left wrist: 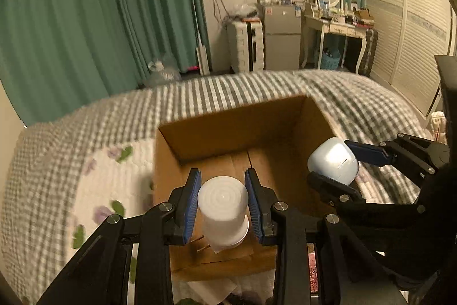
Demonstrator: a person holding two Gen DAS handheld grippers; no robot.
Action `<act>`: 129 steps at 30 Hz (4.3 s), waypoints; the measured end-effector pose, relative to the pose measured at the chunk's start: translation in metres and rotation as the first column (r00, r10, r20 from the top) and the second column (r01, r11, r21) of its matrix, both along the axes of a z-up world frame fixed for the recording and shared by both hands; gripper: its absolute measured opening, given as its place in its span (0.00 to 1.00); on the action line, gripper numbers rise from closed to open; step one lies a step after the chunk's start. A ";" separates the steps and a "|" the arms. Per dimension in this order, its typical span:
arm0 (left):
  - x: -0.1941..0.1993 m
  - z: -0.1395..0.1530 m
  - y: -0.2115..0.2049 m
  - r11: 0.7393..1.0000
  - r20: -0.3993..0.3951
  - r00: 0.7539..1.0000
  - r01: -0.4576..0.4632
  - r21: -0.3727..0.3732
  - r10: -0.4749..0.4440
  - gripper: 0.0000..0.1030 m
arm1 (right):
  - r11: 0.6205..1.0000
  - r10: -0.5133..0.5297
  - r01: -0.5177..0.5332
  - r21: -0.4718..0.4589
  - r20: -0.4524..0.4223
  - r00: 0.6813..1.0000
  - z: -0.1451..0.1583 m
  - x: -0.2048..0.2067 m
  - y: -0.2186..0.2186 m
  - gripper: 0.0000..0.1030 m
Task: Organize rigid objects
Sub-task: 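Drop the white jar into the box with the left tool while the right tool drops the earbuds case in, then grasp the black remote with the right tool, then grasp the white red-capped bottle with the left tool, then lower the bottle into the box with the left tool while the right tool releases the remote inside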
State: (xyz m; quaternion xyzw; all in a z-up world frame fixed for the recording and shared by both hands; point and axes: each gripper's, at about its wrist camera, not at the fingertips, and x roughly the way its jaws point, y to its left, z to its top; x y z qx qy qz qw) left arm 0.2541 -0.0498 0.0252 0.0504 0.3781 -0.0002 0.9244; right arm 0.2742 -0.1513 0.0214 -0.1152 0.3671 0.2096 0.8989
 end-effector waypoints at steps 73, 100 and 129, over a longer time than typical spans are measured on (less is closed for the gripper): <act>-0.164 -0.103 0.075 0.996 -0.143 0.986 -0.090 -0.015 0.087 0.82 | 0.921 0.255 -0.310 -0.236 -0.238 0.937 -0.092 -0.143 0.064 0.18; -0.089 -0.139 0.024 0.964 -0.400 0.907 -0.212 -0.159 0.133 0.39 | 0.969 0.169 -0.210 -0.132 -0.266 0.949 -0.094 -0.098 0.009 0.18; -0.096 0.052 0.013 0.994 0.028 0.999 -0.031 -0.109 0.034 0.36 | 0.995 0.079 -0.083 -0.047 -0.073 0.994 0.093 -0.093 -0.005 0.18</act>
